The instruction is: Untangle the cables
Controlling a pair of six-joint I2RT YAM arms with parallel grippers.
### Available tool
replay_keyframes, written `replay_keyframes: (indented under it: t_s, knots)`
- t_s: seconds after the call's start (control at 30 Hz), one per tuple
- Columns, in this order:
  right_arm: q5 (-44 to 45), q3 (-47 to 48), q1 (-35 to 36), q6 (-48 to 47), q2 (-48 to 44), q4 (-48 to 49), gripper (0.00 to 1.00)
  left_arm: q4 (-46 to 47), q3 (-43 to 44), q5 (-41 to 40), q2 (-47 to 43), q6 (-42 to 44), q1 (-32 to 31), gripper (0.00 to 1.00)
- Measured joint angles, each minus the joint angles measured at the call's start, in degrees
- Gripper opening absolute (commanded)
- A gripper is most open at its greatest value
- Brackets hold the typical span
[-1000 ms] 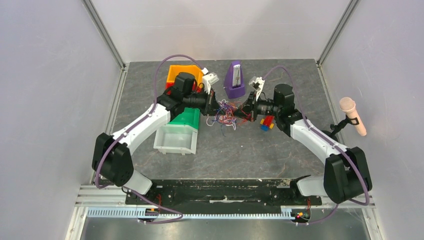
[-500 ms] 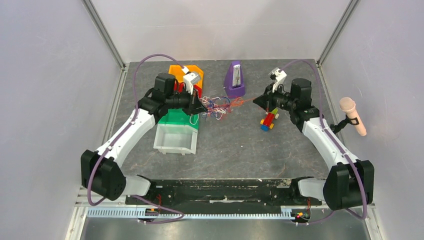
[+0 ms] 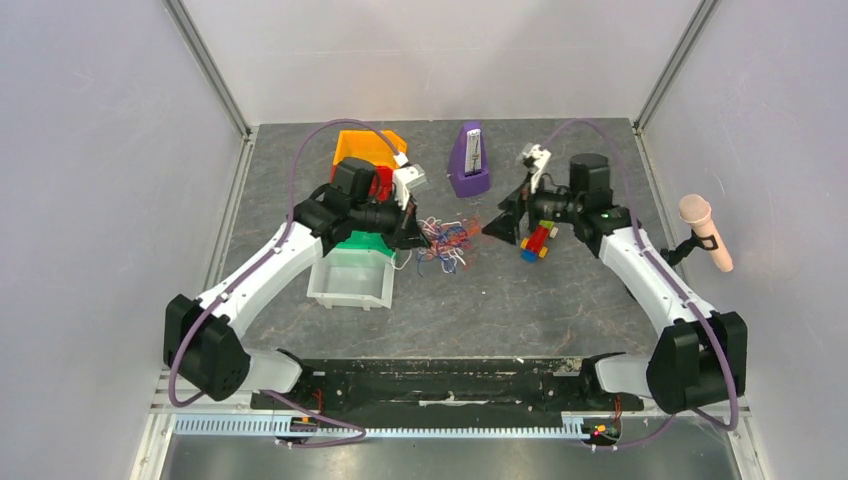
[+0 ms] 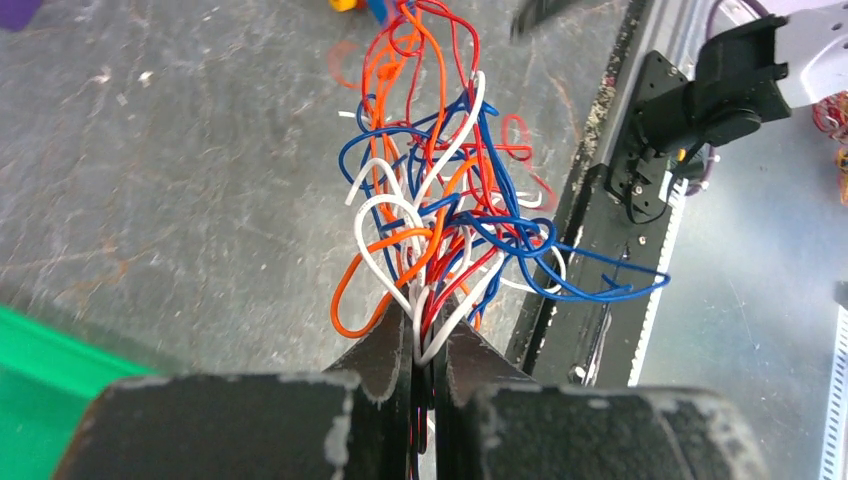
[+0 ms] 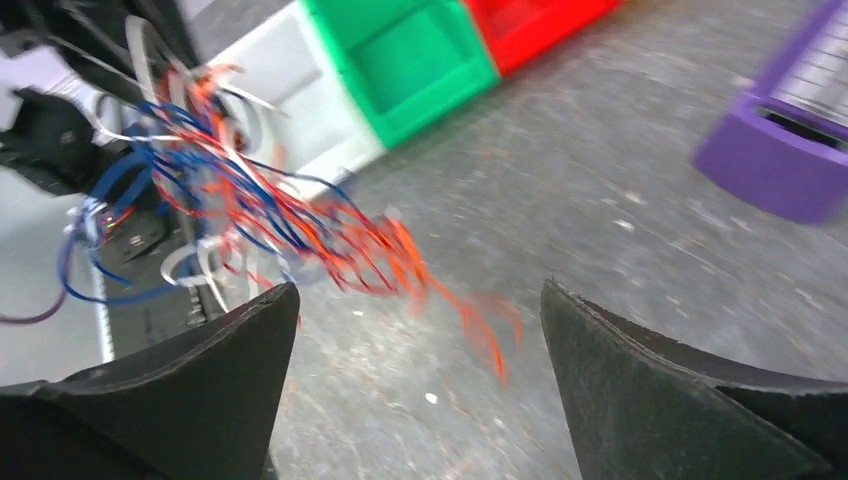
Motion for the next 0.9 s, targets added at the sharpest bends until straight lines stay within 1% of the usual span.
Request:
replay_keyframes:
  t_s: [0.1,0.13,0.17,0.2,0.23,0.27,0.3,0.33,0.4,0.5,0.57,0.67,0.8,0.83,0.9]
  knots:
    - [0.28,0.02,6.51,1.57,0.04,1.2,0.96,0.76,1.25,0.24,1.81,-0.35,-2.4,0.02]
    - [0.68,0.02,8.57,2.16,0.07,1.79,0.95,1.18,1.7,0.48,2.6,-0.52,-3.04,0.02]
    - [1.16,0.0,10.03,2.67,0.15,2.43,0.9,1.66,2.1,0.83,3.37,-0.72,-3.61,0.02]
    - [1.9,0.0,11.58,3.17,0.33,3.52,0.79,1.86,2.56,1.2,4.09,-1.22,-3.93,0.02]
    - [2.51,0.0,12.55,3.43,0.68,4.55,0.57,2.03,2.82,1.57,4.46,-1.77,-4.07,0.02]
    - [2.99,0.0,13.16,3.61,1.07,5.31,0.25,2.1,3.15,1.86,4.83,-2.32,-4.07,0.06]
    - [3.76,0.0,13.73,3.54,1.75,5.9,0.02,2.12,3.54,1.92,5.14,-2.73,-4.02,0.11]
    - [4.61,0.02,14.05,3.37,2.54,5.9,0.0,2.12,3.8,1.9,5.25,-2.97,-3.87,0.15]
    - [8.68,0.13,14.29,2.62,4.0,4.66,0.0,1.86,4.33,1.9,5.22,-2.99,-3.32,0.19]
    - [16.31,-0.09,12.9,1.73,4.87,2.45,0.0,0.61,4.9,1.84,4.81,-2.95,-1.64,0.2]
    - [19.58,-0.68,10.27,1.62,3.87,2.32,0.0,-1.49,4.87,1.46,4.11,-2.64,-0.2,0.2]
    - [21.27,-1.46,6.82,1.6,1.36,1.84,0.0,-2.71,4.44,-0.57,3.17,-1.9,2.29,0.22]
    - [23.5,-1.51,4.79,0.9,-1.18,1.55,0.0,-4.83,3.02,-2.86,2.62,-0.92,5.7,0.22]
    - [24.55,-1.51,3.98,0.46,-1.49,1.36,0.0,-5.55,2.73,-3.32,2.64,-0.39,6.38,0.19]
    - [26.16,-1.51,2.21,-0.28,-1.57,0.72,0.0,-6.86,2.51,-4.07,2.67,0.28,7.34,0.05]
